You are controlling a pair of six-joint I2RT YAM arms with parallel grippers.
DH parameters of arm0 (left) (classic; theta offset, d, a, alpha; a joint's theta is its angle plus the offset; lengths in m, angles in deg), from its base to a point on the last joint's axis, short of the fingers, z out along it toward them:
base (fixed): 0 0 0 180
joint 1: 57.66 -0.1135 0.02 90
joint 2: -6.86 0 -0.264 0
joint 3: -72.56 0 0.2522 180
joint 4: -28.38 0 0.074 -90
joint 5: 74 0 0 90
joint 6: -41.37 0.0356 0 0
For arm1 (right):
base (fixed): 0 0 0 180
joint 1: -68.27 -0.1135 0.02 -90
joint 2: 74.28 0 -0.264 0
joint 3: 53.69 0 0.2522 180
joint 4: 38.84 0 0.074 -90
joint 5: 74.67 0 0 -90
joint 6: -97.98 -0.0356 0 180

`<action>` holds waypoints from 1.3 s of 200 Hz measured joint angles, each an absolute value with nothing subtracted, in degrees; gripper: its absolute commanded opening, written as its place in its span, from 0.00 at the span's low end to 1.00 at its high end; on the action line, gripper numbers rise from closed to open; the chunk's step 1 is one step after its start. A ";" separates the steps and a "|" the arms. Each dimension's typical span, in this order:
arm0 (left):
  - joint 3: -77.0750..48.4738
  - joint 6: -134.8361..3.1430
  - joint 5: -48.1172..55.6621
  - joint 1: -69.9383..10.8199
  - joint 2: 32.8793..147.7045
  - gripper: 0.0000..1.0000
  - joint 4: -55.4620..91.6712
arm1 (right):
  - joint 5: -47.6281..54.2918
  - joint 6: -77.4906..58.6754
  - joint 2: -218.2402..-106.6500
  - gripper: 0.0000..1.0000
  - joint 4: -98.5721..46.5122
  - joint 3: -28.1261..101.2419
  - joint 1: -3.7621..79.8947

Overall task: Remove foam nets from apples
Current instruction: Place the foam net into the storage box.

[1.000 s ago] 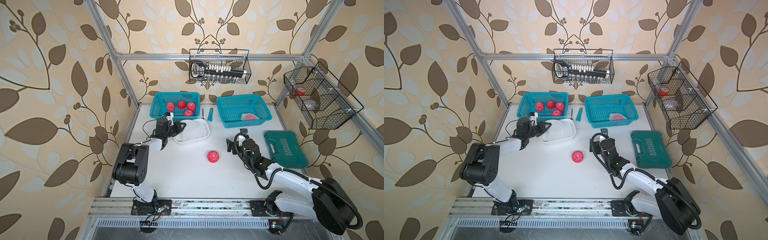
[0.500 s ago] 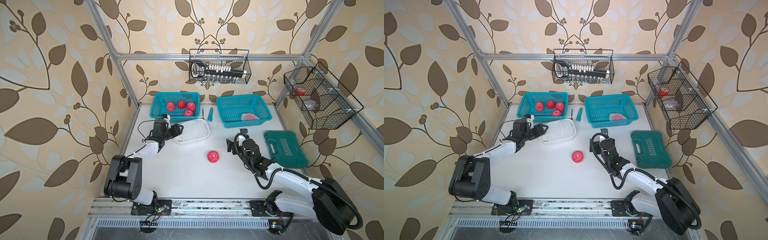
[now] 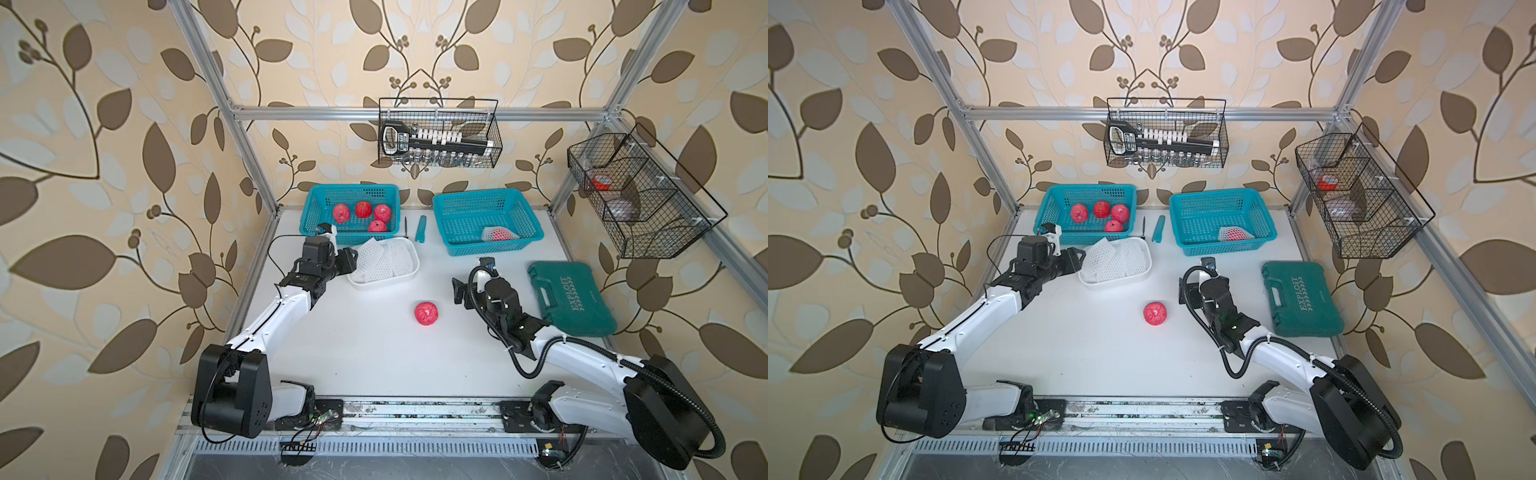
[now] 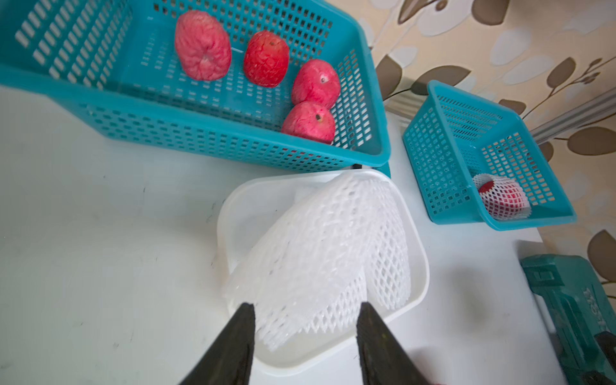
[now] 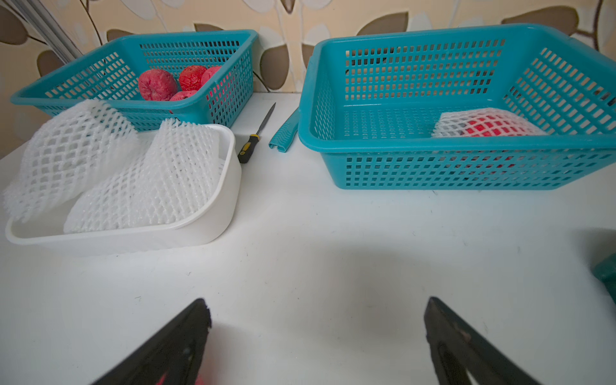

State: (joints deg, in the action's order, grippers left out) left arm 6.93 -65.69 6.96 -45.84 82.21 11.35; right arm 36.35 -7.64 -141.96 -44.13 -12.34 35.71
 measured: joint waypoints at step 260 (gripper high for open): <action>-3.22 -57.55 7.47 -40.82 112.27 0.44 14.94 | 36.08 -7.62 -143.10 0.99 -43.60 -12.05 35.73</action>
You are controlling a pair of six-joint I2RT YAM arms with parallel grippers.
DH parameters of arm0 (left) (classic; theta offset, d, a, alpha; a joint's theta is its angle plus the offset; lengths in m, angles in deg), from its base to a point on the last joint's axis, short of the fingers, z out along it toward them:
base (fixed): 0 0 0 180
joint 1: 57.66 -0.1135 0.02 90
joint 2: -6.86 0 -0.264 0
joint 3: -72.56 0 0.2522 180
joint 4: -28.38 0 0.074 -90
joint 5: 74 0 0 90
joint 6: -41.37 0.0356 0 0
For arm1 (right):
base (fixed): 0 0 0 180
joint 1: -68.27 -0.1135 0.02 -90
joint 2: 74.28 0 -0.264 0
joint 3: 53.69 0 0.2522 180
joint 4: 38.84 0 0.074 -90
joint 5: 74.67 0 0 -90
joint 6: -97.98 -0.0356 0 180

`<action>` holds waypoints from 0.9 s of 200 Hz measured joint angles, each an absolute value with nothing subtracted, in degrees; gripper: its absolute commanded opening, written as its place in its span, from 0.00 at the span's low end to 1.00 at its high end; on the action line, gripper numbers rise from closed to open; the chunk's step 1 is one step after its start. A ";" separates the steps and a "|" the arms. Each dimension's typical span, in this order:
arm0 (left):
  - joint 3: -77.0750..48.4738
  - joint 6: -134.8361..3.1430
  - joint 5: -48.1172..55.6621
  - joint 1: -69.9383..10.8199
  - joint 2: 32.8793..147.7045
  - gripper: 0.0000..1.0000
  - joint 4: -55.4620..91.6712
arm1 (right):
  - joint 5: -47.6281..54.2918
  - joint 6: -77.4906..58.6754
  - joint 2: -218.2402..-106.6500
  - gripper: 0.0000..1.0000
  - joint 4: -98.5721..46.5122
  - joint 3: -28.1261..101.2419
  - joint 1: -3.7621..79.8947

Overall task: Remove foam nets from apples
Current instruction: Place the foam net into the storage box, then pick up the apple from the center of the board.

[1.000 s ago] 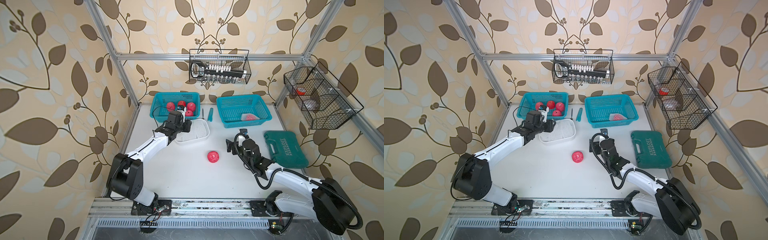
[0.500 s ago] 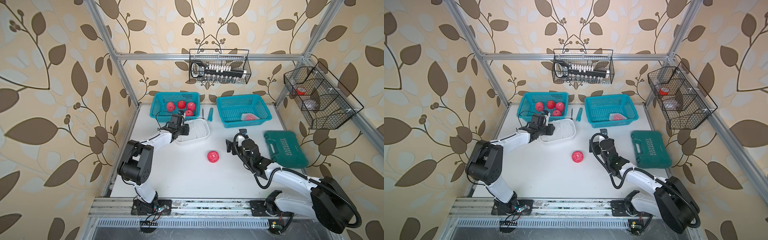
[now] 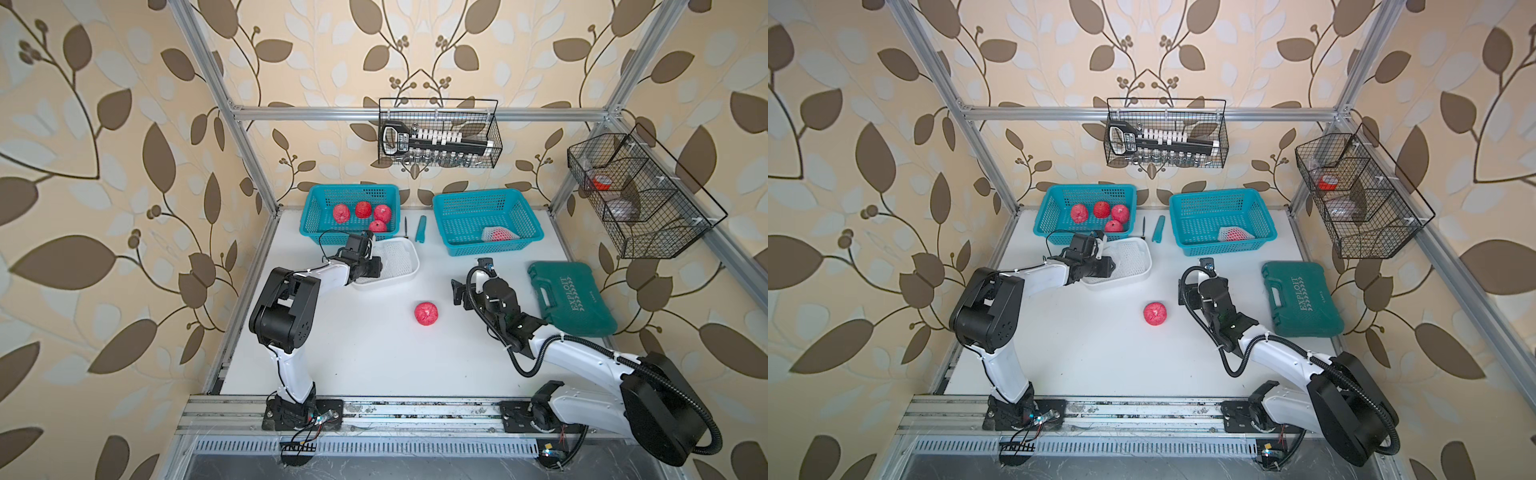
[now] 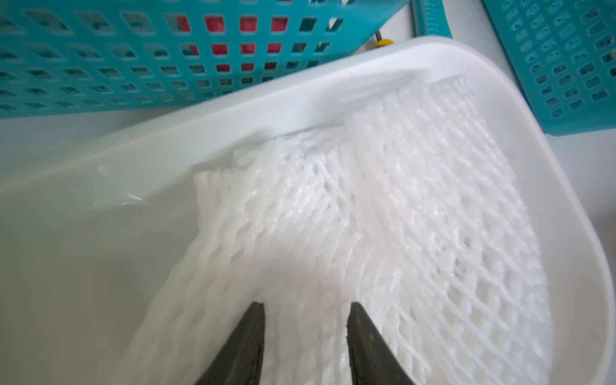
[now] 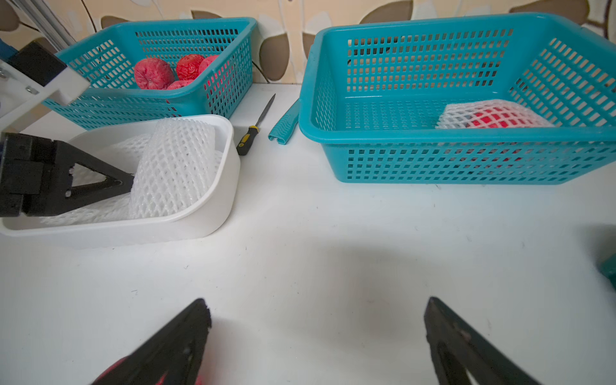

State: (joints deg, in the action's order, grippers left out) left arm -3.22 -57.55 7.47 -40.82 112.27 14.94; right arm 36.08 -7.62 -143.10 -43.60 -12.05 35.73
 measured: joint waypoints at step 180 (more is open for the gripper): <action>-3.63 -50.12 10.05 -15.68 93.82 0.99 5.06 | 27.04 -4.65 -127.64 1.00 -50.18 -22.13 35.80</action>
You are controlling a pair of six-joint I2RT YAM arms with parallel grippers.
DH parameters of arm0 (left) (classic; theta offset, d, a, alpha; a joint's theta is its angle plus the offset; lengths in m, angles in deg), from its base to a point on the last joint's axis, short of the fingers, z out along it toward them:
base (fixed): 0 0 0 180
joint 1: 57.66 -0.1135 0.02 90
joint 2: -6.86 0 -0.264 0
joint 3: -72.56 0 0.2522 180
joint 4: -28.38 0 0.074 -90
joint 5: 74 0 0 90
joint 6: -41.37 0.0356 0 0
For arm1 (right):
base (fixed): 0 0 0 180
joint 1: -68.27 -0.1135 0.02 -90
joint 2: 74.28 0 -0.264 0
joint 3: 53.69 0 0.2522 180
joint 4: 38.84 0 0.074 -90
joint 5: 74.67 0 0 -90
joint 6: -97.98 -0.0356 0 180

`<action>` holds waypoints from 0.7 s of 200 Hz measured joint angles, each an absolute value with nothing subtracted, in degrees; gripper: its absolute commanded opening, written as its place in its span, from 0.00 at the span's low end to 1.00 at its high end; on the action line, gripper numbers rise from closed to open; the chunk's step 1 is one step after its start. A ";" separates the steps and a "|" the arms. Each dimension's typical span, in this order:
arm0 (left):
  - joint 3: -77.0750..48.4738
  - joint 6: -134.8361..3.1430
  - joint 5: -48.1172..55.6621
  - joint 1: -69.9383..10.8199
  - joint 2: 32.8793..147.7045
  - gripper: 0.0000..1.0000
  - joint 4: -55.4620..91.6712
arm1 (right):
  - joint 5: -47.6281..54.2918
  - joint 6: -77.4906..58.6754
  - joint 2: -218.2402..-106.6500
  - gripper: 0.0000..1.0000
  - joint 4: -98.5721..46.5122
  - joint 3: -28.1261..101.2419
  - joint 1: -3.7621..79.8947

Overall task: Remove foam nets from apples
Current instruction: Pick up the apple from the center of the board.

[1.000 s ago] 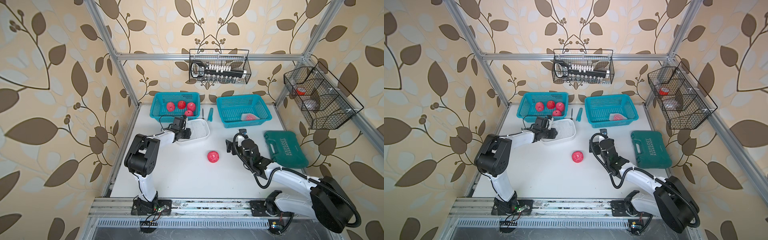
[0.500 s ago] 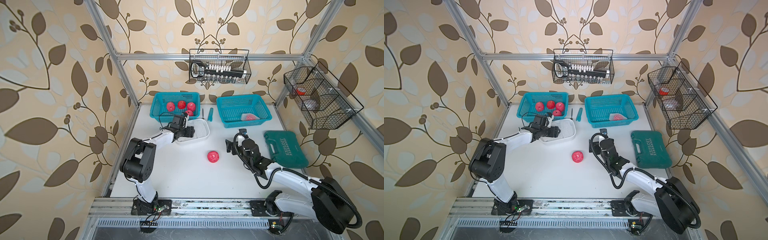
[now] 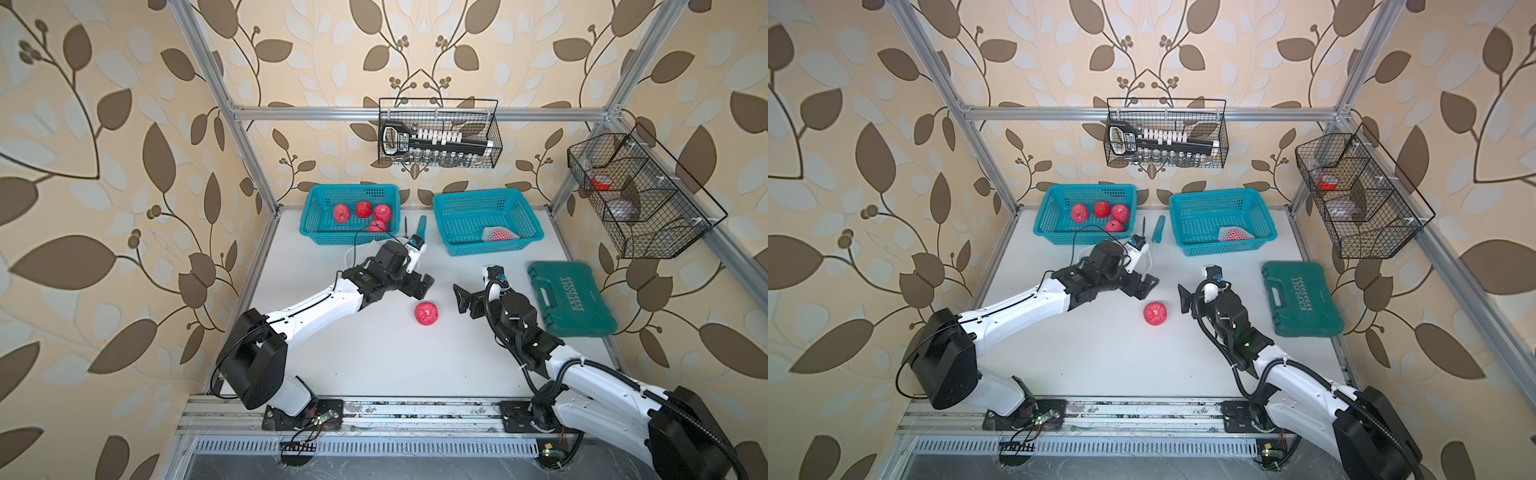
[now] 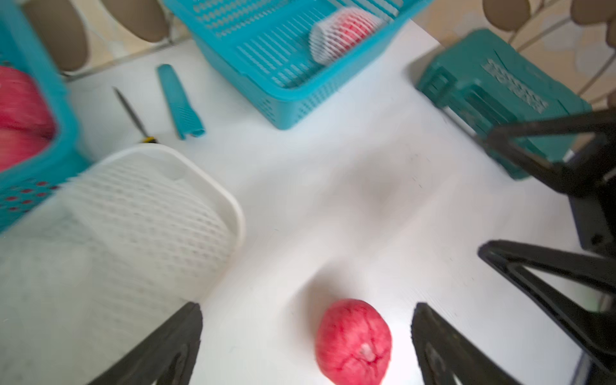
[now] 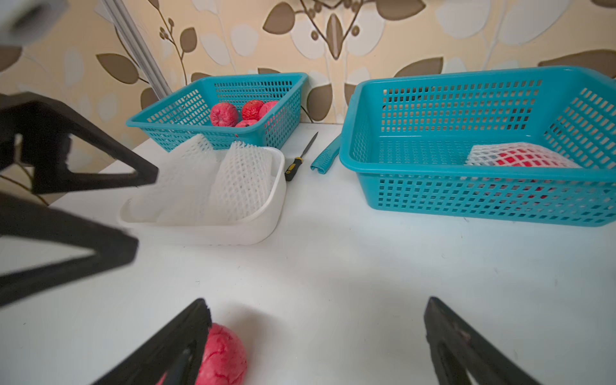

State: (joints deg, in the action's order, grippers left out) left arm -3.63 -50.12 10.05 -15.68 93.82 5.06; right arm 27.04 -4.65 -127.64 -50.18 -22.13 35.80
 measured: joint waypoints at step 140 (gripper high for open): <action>-0.18 -48.97 8.52 -11.05 108.01 0.71 7.62 | 24.52 -1.37 -117.76 0.99 -51.60 -31.00 35.76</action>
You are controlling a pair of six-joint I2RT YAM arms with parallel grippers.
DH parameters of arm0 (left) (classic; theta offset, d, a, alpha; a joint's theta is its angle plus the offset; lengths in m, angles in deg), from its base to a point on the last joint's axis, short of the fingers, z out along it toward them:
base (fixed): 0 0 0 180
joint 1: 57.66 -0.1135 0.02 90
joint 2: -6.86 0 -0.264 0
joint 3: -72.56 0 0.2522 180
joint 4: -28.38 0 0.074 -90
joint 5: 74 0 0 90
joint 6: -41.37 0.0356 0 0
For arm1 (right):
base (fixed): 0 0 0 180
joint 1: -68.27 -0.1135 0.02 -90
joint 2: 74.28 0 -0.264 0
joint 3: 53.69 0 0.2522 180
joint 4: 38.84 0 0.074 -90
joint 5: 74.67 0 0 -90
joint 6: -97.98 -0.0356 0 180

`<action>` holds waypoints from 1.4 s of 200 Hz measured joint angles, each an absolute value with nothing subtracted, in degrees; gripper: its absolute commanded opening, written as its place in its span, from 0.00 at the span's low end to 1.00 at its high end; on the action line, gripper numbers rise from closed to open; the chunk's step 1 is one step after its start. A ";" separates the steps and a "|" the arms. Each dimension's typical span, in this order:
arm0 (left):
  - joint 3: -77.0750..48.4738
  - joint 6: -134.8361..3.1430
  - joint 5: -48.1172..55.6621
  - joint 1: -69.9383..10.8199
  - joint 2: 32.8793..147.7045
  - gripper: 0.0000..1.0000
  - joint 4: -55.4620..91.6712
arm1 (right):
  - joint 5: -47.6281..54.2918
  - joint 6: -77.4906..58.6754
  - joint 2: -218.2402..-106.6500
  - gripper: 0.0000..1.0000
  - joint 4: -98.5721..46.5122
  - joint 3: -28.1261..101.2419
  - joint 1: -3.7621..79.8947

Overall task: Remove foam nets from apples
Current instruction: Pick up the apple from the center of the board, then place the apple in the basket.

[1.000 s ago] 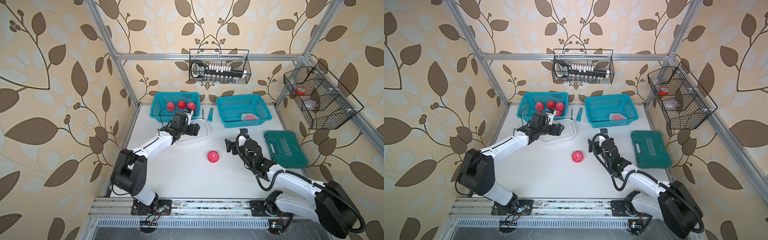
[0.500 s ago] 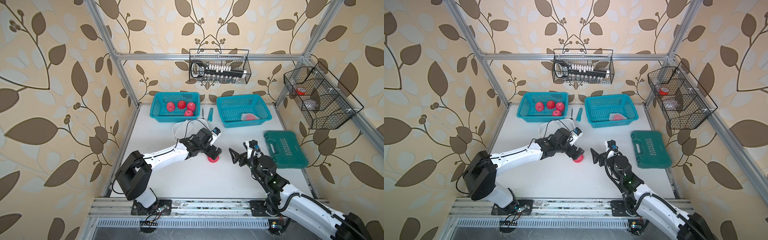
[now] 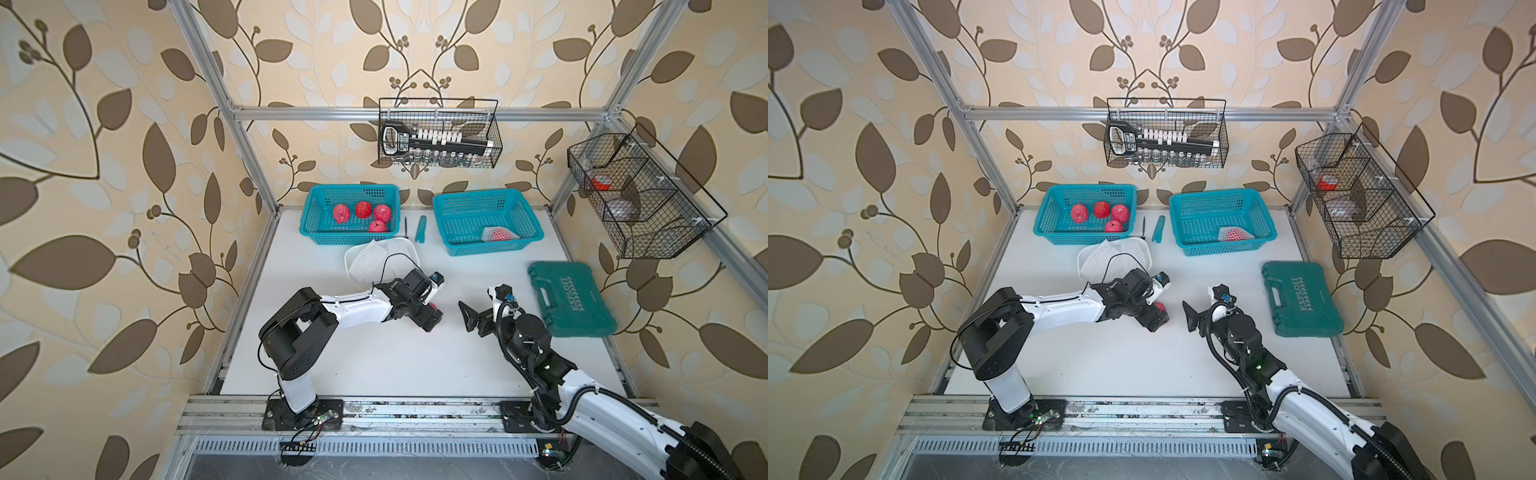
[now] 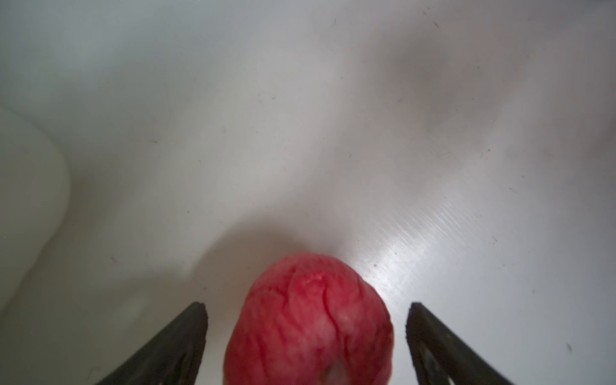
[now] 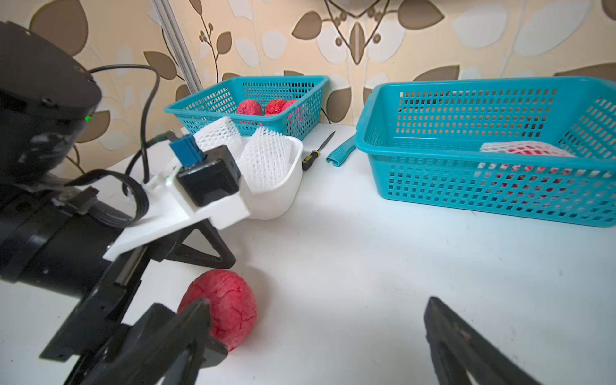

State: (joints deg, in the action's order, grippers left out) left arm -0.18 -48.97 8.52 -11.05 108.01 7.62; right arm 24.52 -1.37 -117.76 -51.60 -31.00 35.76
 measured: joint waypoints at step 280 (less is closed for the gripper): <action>-54.29 -42.54 7.01 -52.40 136.29 0.48 -13.74 | 26.93 -1.63 -135.03 1.00 -64.80 -22.68 34.10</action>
State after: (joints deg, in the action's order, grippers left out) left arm -54.29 -42.54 7.01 -52.40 136.29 -13.74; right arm 26.93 -1.63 -135.03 -64.80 -22.68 34.10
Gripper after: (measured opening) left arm 0.586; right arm 0.995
